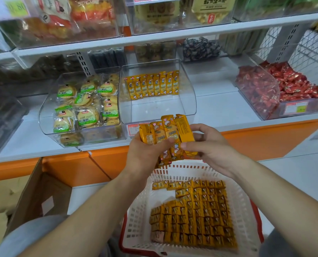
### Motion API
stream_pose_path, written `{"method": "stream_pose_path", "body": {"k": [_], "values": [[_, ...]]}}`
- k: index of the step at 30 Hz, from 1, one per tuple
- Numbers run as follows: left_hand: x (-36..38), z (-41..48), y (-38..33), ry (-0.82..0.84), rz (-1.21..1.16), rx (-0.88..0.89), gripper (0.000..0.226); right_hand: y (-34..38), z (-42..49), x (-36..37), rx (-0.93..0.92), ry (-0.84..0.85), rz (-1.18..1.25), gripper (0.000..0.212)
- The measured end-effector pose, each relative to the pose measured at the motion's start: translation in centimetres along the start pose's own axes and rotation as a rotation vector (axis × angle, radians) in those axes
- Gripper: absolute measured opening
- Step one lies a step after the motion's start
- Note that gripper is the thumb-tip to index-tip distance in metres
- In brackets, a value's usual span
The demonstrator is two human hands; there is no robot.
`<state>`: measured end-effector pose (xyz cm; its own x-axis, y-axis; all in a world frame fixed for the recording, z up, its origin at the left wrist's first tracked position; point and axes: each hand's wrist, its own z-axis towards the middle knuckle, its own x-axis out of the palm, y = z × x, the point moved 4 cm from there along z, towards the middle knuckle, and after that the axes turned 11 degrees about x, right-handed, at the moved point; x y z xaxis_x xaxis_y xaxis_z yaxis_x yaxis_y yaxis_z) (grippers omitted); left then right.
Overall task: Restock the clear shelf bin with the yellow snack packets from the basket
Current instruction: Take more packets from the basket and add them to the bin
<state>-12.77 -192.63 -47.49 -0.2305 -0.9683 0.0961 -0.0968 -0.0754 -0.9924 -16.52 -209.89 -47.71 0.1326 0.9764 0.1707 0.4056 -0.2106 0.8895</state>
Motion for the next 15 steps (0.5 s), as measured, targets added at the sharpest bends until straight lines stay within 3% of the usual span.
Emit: {"method": "stream_pose_path", "body": {"k": [5, 10, 13, 15], "values": [[-0.5, -0.1, -0.2, -0.007, 0.000, -0.004, 0.037, 0.2, 0.0, 0.8, -0.127, -0.095, -0.195, 0.022], [-1.3, 0.2, -0.6, -0.012, 0.034, 0.005, 0.035, 1.0, -0.5, 1.6, -0.239, -0.148, -0.277, 0.032], [-1.7, 0.4, -0.8, -0.034, 0.060, 0.000, 0.035, 0.9, 0.0, 1.9, -0.141, -0.138, -0.198, 0.028], [-2.1, 0.6, -1.0, -0.059, 0.076, 0.005, 0.033, 0.8, 0.3, 2.0, -0.031, -0.126, -0.002, 0.028]]}}
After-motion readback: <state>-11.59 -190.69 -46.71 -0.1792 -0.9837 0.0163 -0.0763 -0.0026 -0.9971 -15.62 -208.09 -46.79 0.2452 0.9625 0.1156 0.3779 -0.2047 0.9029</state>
